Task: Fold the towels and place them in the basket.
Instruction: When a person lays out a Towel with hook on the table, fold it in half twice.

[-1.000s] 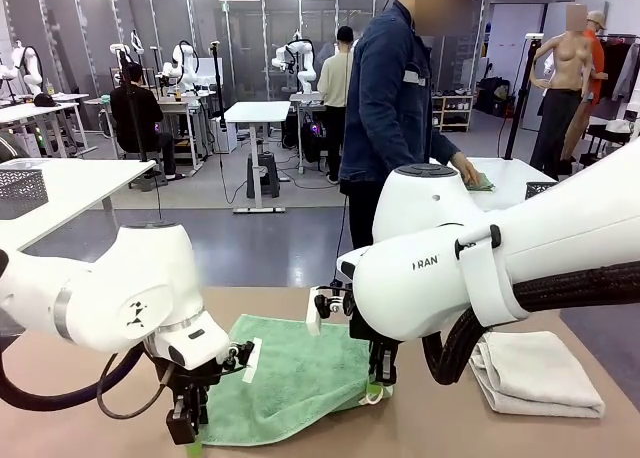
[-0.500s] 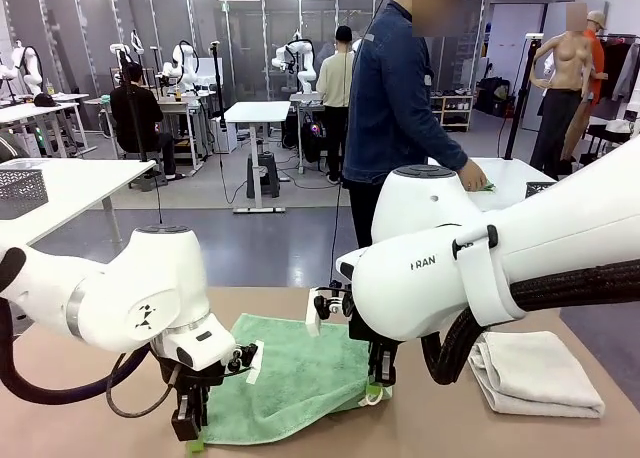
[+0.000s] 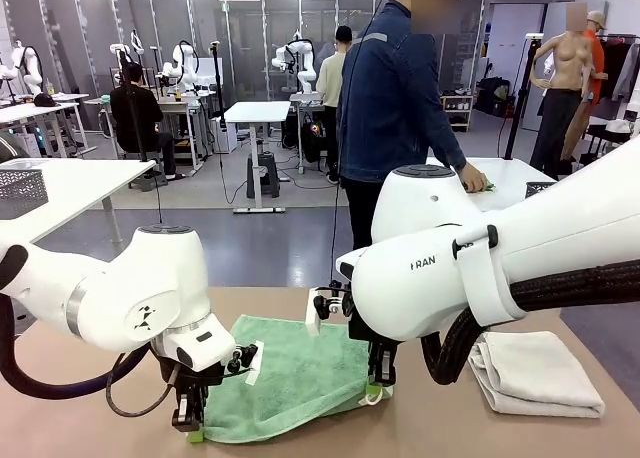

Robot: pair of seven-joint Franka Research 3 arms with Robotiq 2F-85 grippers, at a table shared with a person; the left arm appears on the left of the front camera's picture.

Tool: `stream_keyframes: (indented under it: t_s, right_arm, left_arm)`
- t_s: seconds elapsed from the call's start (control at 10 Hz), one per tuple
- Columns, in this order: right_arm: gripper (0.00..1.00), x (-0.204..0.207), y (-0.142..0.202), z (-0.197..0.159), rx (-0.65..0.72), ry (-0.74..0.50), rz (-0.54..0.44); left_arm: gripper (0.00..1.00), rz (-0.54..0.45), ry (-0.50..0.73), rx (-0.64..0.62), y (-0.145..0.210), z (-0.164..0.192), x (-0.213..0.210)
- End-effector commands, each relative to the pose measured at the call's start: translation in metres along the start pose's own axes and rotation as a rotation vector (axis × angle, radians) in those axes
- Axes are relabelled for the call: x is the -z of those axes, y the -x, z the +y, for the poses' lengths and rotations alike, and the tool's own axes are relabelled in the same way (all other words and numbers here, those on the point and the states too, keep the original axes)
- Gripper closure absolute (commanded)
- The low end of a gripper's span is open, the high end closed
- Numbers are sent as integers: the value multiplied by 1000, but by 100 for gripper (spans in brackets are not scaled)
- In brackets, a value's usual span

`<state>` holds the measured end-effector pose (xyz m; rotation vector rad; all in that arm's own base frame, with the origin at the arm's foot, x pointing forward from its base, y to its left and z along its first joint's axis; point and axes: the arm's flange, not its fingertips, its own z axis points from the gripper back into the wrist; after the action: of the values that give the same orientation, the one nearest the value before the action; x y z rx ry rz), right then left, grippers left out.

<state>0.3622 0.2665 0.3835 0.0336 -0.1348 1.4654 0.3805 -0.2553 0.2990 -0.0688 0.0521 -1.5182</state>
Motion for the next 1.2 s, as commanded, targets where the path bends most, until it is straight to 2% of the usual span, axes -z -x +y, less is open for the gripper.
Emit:
stream_keyframes:
  t_s: [0.0,0.3,0.5,0.7,0.9,1.1]
  right_arm:
    - [100,-3,-1,0,-23,-2,-2]
    - [100,-12,0,4,-26,16,-3]
    - [100,-24,2,12,-34,55,-14]
    - [100,-39,4,21,-53,98,-30]
    - [100,-39,3,8,-47,90,-32]
    - [100,-33,-5,-21,-49,70,-30]
  left_arm:
    - [100,-5,-27,-7,-1,-3,-6]
    - [100,-120,-72,16,11,-35,-65]
    - [100,-126,-59,35,20,-59,-99]
    - [100,-181,-63,48,14,-77,-117]
    - [100,-201,-99,9,9,-60,-124]
    - [100,-195,-112,-47,-2,-19,-130]
